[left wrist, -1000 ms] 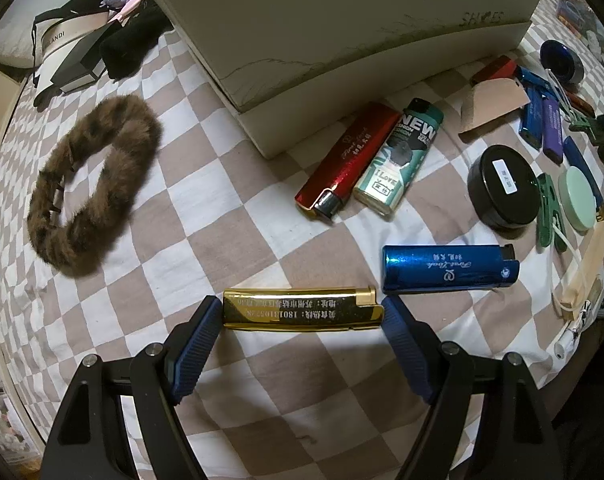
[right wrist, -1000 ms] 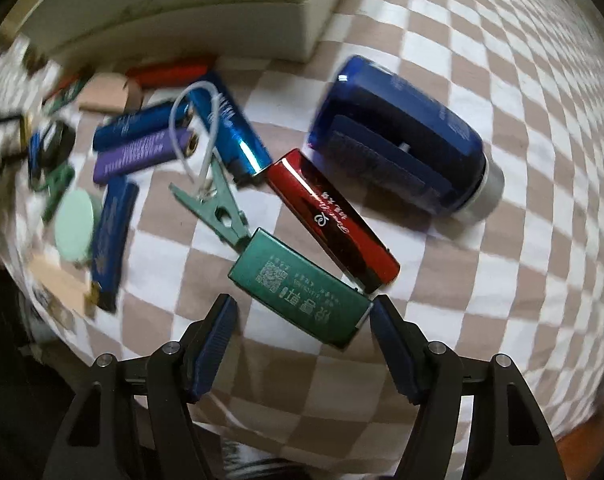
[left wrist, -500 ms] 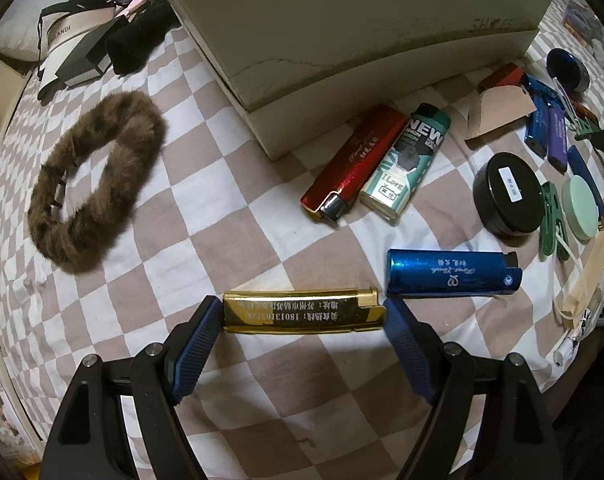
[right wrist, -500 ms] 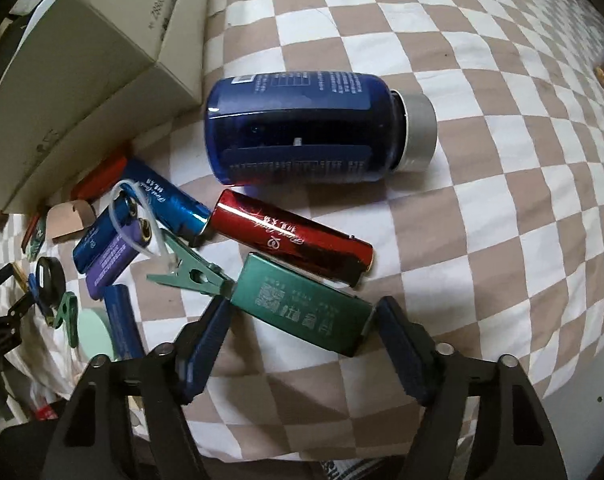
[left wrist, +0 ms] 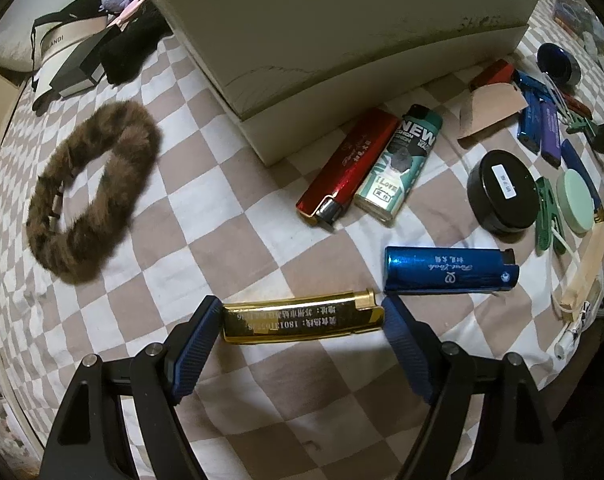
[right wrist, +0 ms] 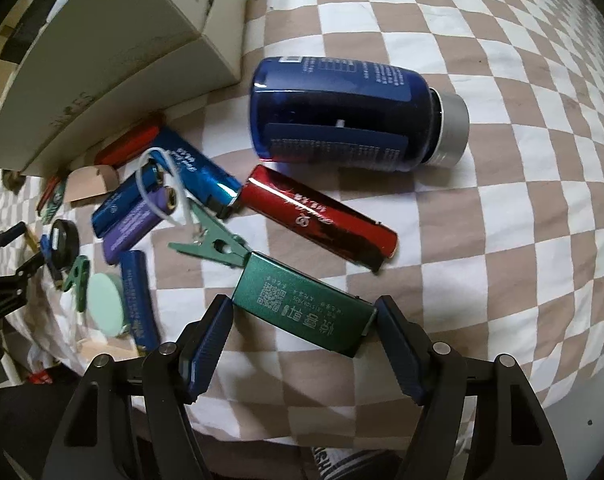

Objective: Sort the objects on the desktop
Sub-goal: 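Lift gold lighter with left tool toward box while right tool holds green case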

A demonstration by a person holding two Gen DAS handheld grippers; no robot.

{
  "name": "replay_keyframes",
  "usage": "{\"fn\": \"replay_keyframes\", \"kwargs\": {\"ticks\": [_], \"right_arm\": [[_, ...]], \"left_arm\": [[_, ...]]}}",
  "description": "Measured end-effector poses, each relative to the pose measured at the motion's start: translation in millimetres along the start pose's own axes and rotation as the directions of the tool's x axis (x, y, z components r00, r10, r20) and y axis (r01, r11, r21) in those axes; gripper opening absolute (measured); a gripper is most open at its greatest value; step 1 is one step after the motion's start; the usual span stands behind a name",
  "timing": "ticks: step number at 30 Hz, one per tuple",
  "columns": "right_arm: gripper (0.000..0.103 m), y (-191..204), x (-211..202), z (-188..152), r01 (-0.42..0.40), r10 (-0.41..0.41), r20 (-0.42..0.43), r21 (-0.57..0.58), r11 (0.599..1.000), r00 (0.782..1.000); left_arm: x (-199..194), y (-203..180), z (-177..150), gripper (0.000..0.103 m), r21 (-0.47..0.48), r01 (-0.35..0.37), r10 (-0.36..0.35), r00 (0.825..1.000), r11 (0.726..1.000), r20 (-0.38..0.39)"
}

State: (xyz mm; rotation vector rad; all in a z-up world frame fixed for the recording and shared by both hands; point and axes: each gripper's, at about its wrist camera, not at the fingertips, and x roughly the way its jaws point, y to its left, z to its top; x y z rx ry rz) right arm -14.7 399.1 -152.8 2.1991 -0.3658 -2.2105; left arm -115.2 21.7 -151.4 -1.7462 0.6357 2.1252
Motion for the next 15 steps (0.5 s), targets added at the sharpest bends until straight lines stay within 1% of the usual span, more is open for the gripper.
{"fn": "replay_keyframes", "kwargs": {"ticks": [2,9,12,13,15], "right_arm": [[0.073,-1,-3,-2,-0.015,0.015,0.003,0.002,1.0,1.0],[0.073,-7,-12,-9,-0.067,0.067,0.012,0.008,0.998,0.998],[0.073,-9,-18,-6,-0.087,0.087,0.027,0.015,0.996,0.996],[0.073,-9,-21,-5,-0.092,0.092,0.033,0.014,0.996,0.995],[0.073,32,-80,48,-0.101,0.1,0.041,0.016,0.995,0.994]], "left_arm": [[-1,0,0,0.081,-0.013,0.005,-0.005,1.0,1.0,-0.004],[-13,5,0,0.081,-0.085,0.005,-0.004,1.0,0.996,0.016],[-22,9,5,0.081,-0.123,0.01,-0.004,0.999,0.992,0.047],[-25,17,3,0.081,-0.135,0.014,-0.006,0.998,0.991,0.06],[-32,31,3,0.081,-0.156,0.022,-0.008,0.996,0.987,0.085]]}}
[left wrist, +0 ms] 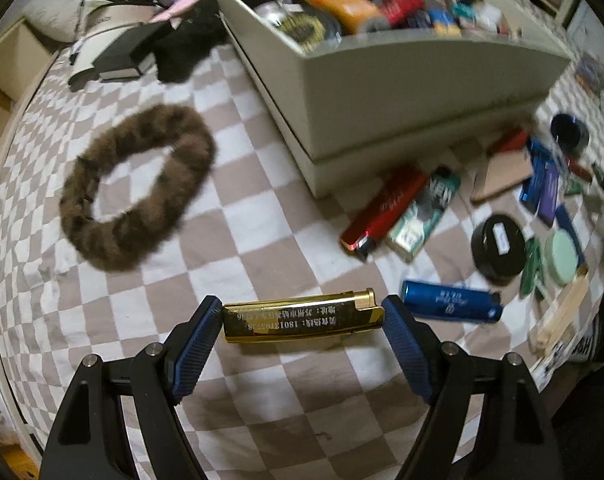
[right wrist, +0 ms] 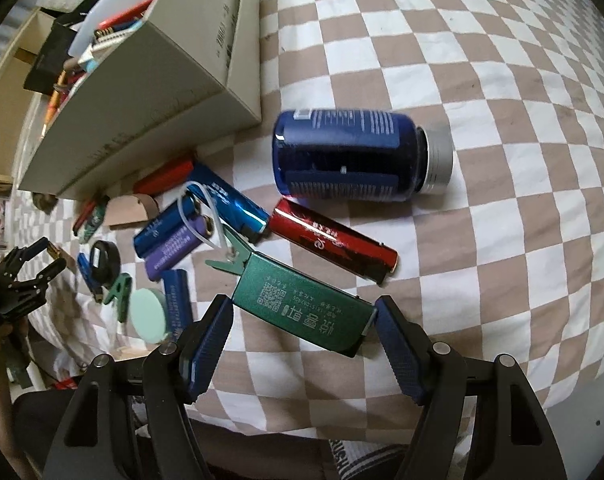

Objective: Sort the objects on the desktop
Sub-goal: 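Lift gold lighter with left tool toward box while right tool holds green case, then carry gold lighter with left tool over box while right tool carries green case there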

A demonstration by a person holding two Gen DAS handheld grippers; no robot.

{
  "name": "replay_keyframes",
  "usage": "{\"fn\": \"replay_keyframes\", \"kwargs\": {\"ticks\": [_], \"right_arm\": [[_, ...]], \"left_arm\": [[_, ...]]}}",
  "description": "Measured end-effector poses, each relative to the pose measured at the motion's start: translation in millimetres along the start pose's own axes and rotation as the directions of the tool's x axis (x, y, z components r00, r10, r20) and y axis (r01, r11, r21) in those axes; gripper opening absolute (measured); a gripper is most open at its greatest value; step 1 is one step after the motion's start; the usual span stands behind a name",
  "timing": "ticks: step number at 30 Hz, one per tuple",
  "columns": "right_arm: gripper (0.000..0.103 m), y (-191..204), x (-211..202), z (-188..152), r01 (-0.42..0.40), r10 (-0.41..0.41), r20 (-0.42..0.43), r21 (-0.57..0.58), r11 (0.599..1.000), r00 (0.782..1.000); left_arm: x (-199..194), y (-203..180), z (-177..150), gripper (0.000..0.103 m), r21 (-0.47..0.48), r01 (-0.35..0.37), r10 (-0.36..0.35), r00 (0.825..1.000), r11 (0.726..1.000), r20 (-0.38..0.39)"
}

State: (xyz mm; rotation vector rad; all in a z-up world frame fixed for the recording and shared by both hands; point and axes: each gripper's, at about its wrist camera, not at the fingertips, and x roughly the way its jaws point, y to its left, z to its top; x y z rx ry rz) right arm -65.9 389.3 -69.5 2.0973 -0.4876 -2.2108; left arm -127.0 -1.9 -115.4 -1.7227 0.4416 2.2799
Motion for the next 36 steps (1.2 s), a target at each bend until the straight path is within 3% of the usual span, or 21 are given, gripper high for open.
{"fn": "replay_keyframes", "kwargs": {"ticks": [3,6,10,16,28,36], "right_arm": [[0.073,30,38,29,-0.022,0.022,0.02,0.001,1.0,1.0],[0.073,35,47,34,-0.041,0.041,0.049,-0.005,0.999,0.998],[0.073,18,21,21,-0.064,0.065,0.086,-0.014,0.998,0.994],[0.073,13,-18,29,-0.115,0.117,0.146,-0.017,0.993,0.982],[0.073,60,-54,49,-0.202,0.214,0.25,-0.076,0.977,0.944],[0.073,91,-58,79,-0.216,0.237,0.273,-0.104,0.971,0.932]], "left_arm": [[-15,8,4,0.081,-0.031,0.006,-0.005,0.999,0.999,0.039],[-26,20,12,0.081,-0.065,0.007,-0.002,0.997,0.998,0.074],[-40,30,20,0.081,-0.103,0.012,0.0,0.993,0.995,0.118],[-58,42,37,0.081,-0.141,0.033,-0.005,0.982,0.989,0.19],[-95,26,72,0.081,-0.18,0.113,-0.052,0.948,0.977,0.315],[-102,4,96,0.081,-0.175,0.142,-0.075,0.937,0.974,0.34]]}}
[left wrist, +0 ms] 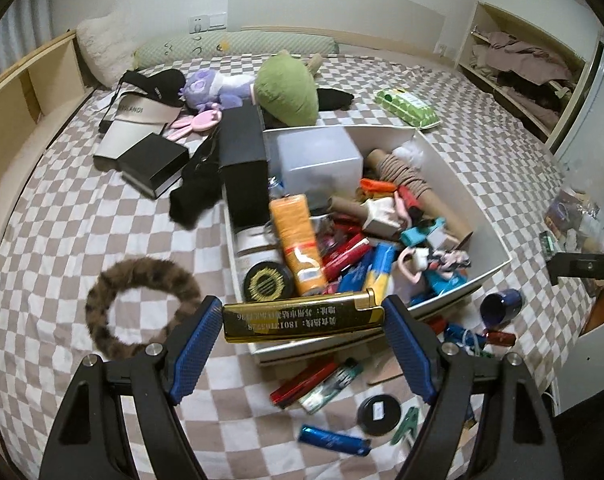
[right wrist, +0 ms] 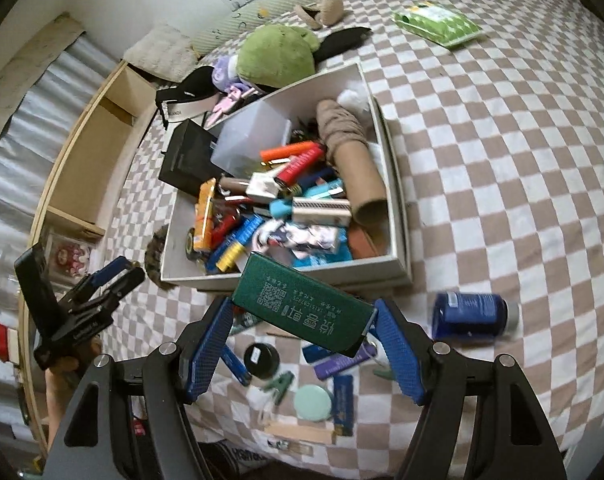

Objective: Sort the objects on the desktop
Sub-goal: 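Carry gold lighter with left tool over box while right tool carries green case there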

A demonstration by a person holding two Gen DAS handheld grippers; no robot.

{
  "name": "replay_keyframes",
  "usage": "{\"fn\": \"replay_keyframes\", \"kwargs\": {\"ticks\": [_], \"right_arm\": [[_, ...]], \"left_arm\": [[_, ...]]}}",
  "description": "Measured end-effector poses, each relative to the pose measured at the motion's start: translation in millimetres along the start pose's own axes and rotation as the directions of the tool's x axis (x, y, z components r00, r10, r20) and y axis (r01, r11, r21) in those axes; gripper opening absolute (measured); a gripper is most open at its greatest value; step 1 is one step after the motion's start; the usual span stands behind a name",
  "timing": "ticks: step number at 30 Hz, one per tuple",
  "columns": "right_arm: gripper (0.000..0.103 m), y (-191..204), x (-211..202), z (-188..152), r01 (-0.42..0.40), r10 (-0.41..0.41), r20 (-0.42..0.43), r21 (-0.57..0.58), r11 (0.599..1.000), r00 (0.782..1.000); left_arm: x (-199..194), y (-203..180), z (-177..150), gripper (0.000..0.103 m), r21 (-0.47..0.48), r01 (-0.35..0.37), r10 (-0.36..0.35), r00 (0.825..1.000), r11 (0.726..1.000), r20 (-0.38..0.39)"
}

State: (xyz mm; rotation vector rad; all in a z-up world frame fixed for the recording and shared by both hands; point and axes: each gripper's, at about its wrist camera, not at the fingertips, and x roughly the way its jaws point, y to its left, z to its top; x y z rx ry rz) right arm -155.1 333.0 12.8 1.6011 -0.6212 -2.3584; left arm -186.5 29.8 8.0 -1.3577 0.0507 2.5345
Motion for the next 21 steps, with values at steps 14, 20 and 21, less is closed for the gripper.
{"fn": "replay_keyframes", "kwargs": {"ticks": [14,20,21], "right_arm": [[0.073,27,61,44,0.061,-0.061,-0.022,-0.007,0.998,0.998],[0.073,26,82,52,0.127,-0.127,-0.029,0.001,0.992,0.992],[0.073,26,86,53,0.135,-0.135,-0.034,-0.001,0.991,0.99]], "left_arm": [[35,-30,24,0.081,0.016,-0.031,0.031,0.999,0.999,-0.028],[48,-34,24,0.081,0.035,-0.059,0.06,0.997,0.998,-0.053],[50,-34,24,0.081,0.038,-0.063,0.065,0.996,0.997,-0.057]]}}
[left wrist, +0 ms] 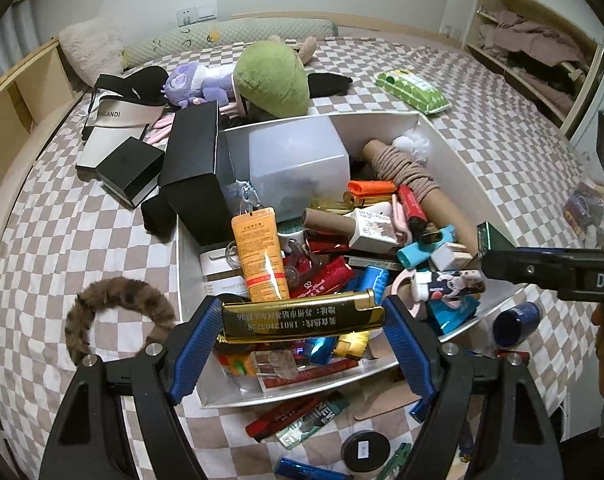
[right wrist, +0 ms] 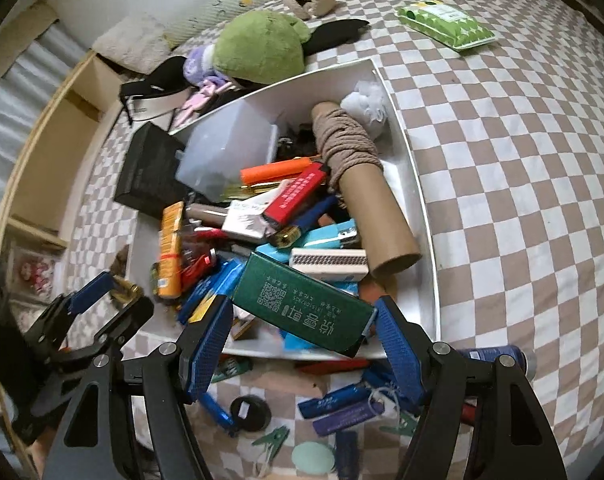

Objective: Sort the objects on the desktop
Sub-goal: 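Carry gold lighter with left tool over box while right tool carries green case there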

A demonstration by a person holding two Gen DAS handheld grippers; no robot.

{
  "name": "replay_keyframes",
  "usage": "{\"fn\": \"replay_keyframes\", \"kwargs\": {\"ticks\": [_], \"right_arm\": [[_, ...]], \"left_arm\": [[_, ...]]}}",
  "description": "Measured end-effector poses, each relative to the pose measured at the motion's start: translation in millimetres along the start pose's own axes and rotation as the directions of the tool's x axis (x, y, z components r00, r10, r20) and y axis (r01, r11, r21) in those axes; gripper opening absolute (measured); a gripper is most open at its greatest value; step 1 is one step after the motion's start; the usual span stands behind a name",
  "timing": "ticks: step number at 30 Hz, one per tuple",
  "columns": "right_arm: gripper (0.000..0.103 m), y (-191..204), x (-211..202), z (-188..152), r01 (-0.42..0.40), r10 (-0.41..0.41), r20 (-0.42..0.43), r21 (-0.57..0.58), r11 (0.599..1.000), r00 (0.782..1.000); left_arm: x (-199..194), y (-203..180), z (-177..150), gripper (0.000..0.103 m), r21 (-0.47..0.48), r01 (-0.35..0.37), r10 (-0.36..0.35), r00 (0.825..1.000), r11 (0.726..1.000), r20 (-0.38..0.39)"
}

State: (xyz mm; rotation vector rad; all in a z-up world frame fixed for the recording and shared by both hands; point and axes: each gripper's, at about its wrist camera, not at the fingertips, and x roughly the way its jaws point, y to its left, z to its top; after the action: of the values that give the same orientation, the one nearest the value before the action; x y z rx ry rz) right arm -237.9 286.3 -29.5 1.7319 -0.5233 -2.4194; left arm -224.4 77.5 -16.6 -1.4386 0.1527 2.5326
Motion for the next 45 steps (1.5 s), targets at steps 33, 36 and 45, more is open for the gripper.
{"fn": "replay_keyframes", "kwargs": {"ticks": [33,36,45], "right_arm": [[0.073,-20,32,8,0.099,-0.092,-0.07,0.093,0.991,0.993],[0.073,-23,33,8,0.094,-0.086,-0.087,0.099,0.991,0.993],[0.074,-16,35,4,0.14,-0.137,-0.083,0.042,0.989,0.987]], "left_arm": [[27,-11,2,0.081,0.016,-0.033,0.034,0.997,0.999,-0.063],[28,-11,2,0.081,0.009,-0.033,0.033,0.997,0.999,-0.066],[29,-11,3,0.081,0.003,-0.035,0.035,0.997,0.999,-0.069]]}}
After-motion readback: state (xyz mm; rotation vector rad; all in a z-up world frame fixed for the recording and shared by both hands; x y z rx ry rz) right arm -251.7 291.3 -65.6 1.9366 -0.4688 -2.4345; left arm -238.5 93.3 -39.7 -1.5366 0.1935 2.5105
